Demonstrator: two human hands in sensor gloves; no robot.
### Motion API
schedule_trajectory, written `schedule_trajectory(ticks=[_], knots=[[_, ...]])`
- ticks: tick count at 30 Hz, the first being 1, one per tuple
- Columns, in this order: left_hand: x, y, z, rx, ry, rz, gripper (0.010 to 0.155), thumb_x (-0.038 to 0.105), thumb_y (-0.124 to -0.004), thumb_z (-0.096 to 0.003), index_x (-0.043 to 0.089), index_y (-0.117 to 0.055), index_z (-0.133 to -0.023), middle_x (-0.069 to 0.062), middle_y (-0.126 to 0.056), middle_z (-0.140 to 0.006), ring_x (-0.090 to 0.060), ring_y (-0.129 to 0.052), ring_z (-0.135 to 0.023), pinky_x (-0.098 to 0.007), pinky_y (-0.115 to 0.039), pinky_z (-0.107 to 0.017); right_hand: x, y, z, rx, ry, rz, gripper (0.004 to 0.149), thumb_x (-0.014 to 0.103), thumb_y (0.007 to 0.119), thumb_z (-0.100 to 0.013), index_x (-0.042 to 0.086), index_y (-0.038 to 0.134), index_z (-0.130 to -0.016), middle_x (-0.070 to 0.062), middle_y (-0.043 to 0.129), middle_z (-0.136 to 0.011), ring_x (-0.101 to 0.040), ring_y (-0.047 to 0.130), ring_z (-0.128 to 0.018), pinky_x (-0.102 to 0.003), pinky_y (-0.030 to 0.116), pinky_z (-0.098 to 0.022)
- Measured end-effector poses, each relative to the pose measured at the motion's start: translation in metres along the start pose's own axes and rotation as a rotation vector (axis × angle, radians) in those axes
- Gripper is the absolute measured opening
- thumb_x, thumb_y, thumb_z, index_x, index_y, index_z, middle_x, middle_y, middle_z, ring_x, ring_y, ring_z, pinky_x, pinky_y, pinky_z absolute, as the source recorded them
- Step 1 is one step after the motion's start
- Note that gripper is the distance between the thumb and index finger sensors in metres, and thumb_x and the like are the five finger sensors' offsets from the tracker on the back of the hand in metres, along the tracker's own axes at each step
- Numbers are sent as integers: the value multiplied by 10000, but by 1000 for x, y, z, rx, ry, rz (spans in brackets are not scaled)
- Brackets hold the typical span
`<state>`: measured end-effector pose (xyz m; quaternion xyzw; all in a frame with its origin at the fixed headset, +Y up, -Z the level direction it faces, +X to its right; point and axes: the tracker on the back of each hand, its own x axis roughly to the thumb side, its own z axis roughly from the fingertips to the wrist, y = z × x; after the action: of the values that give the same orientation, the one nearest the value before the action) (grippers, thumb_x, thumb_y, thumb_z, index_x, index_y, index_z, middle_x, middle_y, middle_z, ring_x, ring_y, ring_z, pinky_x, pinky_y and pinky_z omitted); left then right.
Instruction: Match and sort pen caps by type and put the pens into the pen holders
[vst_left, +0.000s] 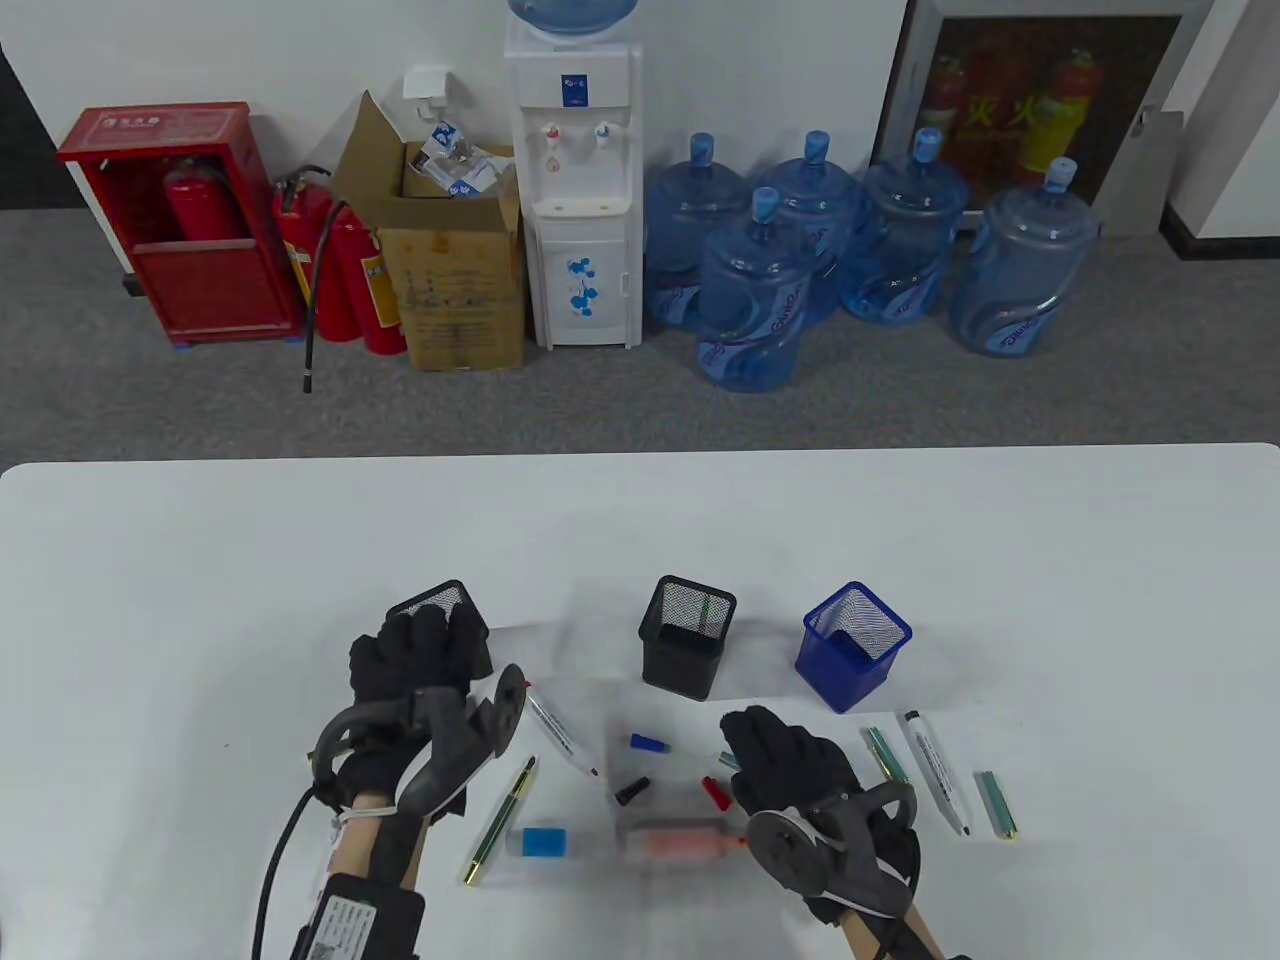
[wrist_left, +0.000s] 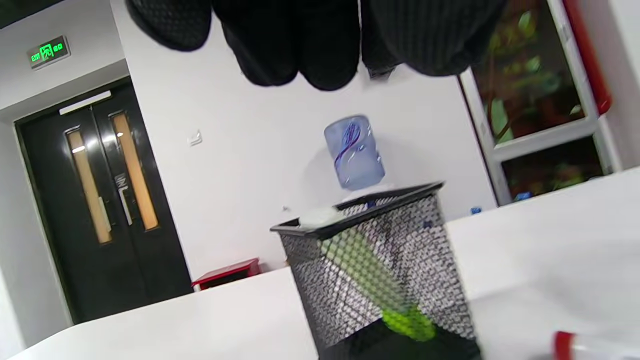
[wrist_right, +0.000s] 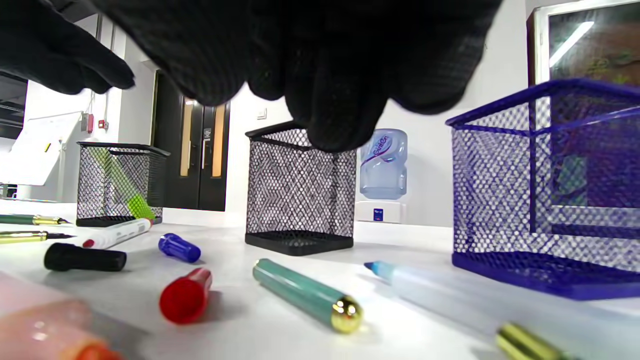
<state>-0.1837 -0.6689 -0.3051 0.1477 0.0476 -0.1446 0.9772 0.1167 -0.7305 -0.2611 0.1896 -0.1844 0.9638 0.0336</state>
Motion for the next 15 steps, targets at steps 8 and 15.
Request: schedule_trajectory(ticks=[8,15], knots=[[-6,-26,38,-69,53,267,632,429,-758,-418,381,-655,-1040,12,-760,-1064,-310,-797,-939,-585,-617,-748,-2,1,1,-36,21,-13,529,408,763,-403,194,788,-886,-33,933,-820,-177,1023,-600,-435,889,-499],[-11,-39,36,-132,-11,137,617,438,-772,-405,385,-696,-1014,28,-828,-1013,-290,-860,-889,-574,-668,-719,-8,1,1,-30,57,10,519,427,760,-404,186,819,-860,-29,978,-764,-189,1073,-591,-458,917,-486]])
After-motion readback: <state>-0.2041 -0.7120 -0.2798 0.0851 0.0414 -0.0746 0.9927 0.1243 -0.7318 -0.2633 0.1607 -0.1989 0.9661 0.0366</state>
